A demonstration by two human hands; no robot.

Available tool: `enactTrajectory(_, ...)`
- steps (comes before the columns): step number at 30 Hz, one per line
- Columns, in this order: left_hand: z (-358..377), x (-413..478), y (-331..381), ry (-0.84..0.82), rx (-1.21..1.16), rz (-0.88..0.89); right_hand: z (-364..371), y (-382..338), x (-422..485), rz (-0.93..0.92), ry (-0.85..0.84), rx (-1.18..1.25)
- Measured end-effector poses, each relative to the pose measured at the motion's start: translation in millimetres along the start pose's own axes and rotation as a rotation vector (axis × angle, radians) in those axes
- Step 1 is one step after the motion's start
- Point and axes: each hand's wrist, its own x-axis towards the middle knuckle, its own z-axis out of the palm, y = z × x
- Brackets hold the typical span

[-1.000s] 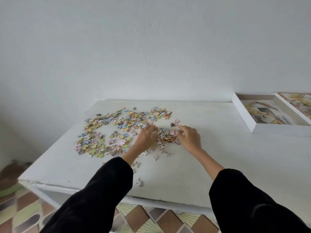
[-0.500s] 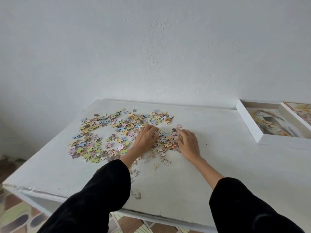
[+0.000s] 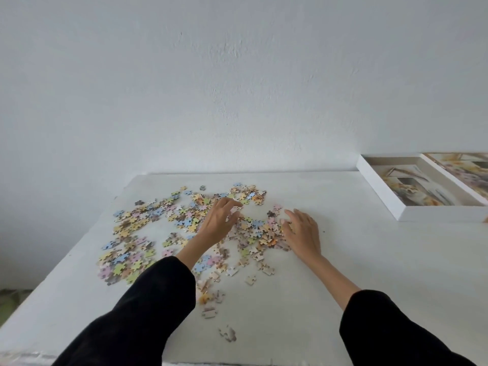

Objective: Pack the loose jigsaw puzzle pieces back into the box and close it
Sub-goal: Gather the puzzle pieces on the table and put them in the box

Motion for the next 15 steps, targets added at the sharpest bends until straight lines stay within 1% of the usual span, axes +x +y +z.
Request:
enactTrajectory(1, -3, -2, -4, 0.001, -0.016, 0.014, 0, 0, 1, 0.035, 0.005, 0.002)
enactTrajectory(3, -8, -7, -11, -0.021, -0.046, 0.036, 0, -1, 1, 0.065, -0.049, 0.000)
enactTrajectory(8, -8, -18, -22, -0.113, -0.054, 0.016, -3, -13, -6, -0.025, -0.241, -0.045)
enactTrajectory(12, -1, -17, -28, -0.109, -0.039, 0.029, 4, -23, -16, -0.090, -0.319, -0.110)
enactTrajectory(13, 0, -16, -29, -0.104, -0.046, 0.033, 7, -25, -17, -0.109, -0.332, -0.098)
enactTrajectory(15, 2, -13, -31, -0.097, -0.062, 0.027, 11, -28, -16, -0.118, -0.308, 0.044)
